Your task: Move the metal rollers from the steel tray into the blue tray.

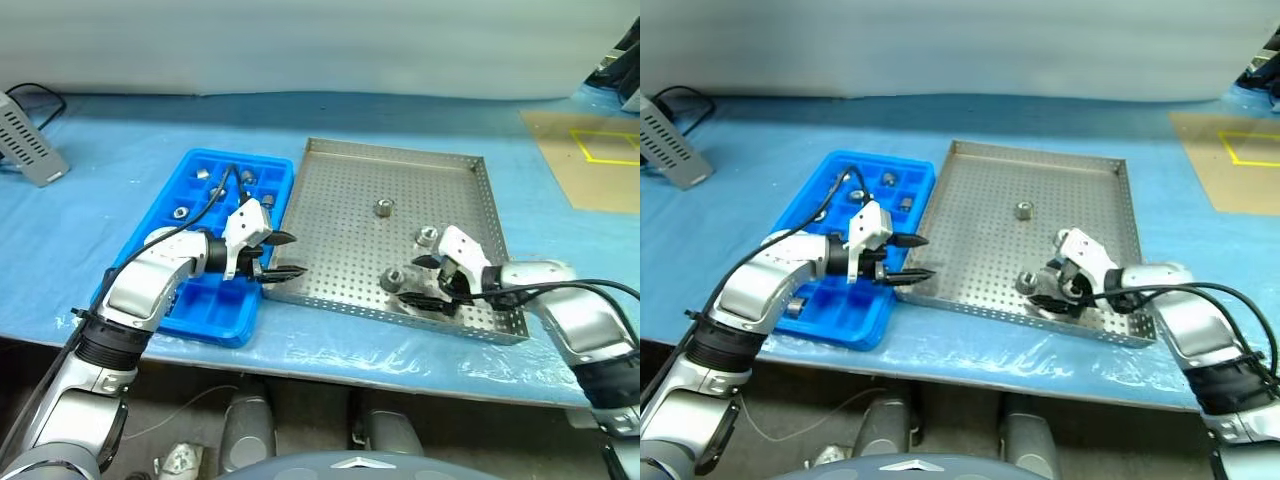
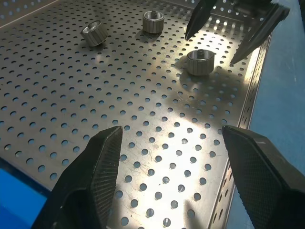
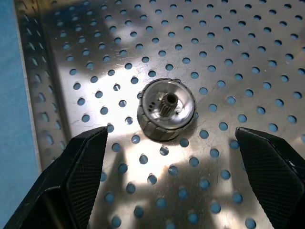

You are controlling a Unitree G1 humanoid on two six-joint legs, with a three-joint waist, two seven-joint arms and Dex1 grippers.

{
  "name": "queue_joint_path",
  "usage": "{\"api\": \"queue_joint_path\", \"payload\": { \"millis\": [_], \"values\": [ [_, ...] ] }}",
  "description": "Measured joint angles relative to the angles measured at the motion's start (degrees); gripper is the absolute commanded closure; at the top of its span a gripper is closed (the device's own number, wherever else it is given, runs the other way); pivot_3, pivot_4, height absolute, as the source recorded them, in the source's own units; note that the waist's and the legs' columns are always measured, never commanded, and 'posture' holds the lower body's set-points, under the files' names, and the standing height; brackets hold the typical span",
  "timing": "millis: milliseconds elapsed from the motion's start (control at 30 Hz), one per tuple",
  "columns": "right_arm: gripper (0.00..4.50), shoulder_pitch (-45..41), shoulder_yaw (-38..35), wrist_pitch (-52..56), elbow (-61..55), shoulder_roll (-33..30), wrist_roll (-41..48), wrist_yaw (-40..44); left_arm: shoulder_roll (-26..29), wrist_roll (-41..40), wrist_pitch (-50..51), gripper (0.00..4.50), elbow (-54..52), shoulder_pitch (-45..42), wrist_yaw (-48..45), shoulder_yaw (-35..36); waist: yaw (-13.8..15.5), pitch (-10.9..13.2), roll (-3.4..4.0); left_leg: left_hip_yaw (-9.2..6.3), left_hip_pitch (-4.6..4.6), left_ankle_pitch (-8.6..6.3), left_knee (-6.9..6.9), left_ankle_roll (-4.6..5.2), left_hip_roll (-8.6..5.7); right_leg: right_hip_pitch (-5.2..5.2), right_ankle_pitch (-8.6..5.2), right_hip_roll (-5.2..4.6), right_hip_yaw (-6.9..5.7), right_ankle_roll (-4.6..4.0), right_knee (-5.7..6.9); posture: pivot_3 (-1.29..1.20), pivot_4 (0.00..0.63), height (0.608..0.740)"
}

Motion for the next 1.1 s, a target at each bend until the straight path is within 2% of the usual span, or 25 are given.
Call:
{"api": "queue_joint_path", "payload": {
  "millis": [100,167,233,367,533,800,1100],
  "values": [
    [0.00,-0.95,0.95,6.03,-8.15,0.86,2.27,-2.00,0.00,-0.01,0.55,0.99,-0.01,-1.13,0.02,0.00,-1.07,-0.01,0.01,-0.01,0.10,0.06,-0.01,-0.10,0.03,0.00,0.00,0.02,-0.01,0.00,0.14,-0.14,0.150,0.740],
    [0.00,-3.76,2.42,8.78,-9.62,2.52,2.77,-3.51,-0.02,-0.01,0.99,0.99,-0.18,-1.46,0.13,0.01,-1.26,-0.01,0.02,-0.01,0.13,0.07,0.04,-0.11,0.02,0.01,0.00,0.00,0.00,0.02,0.17,-0.14,0.150,0.740],
    [0.00,-8.20,3.81,9.98,-7.51,4.59,2.92,-4.23,-0.06,0.00,1.90,0.99,-0.53,-1.48,0.57,-0.02,-1.28,-0.01,0.03,-0.01,0.12,0.08,0.08,-0.12,-0.02,0.01,0.01,-0.03,0.01,0.02,0.18,-0.14,0.150,0.740],
    [0.00,-12.77,5.17,8.60,-1.14,4.78,1.96,-3.94,-0.11,0.14,2.94,0.99,-2.51,-1.38,1.55,-0.31,-0.52,-0.01,0.04,-0.01,0.06,0.04,0.08,-0.07,-0.05,0.12,0.03,-0.06,0.01,-0.02,0.11,-0.14,0.150,0.740],
    [0.00,-9.18,5.11,7.17,-0.02,3.25,1.51,-3.19,0.07,0.25,3.42,0.99,-2.63,-1.12,1.99,-0.66,-0.19,-0.01,0.04,0.00,-0.12,0.03,0.03,-0.06,-0.04,0.02,0.02,-0.04,-0.02,-0.01,-0.08,-0.14,0.150,0.740],
    [0.00,-0.89,3.30,6.46,-6.55,2.71,2.43,-4.62,0.79,0.24,3.48,0.99,-1.99,-1.67,1.44,-0.64,-0.82,-0.01,0.04,0.01,0.03,0.01,0.06,-0.02,-0.04,0.07,0.02,-0.05,0.01,0.02,-0.01,-0.14,0.150,0.740],
    [0.00,-0.38,2.01,-7.28,10.75,2.64,-0.49,-1.88,0.45,0.94,0.83,0.99,-0.66,0.03,1.72,-0.64,-1.03,-0.01,0.04,0.01,-0.04,0.00,0.04,0.00,-0.04,0.03,0.03,-0.05,-0.01,0.03,-0.04,-0.15,0.150,0.740]
  ]
}}
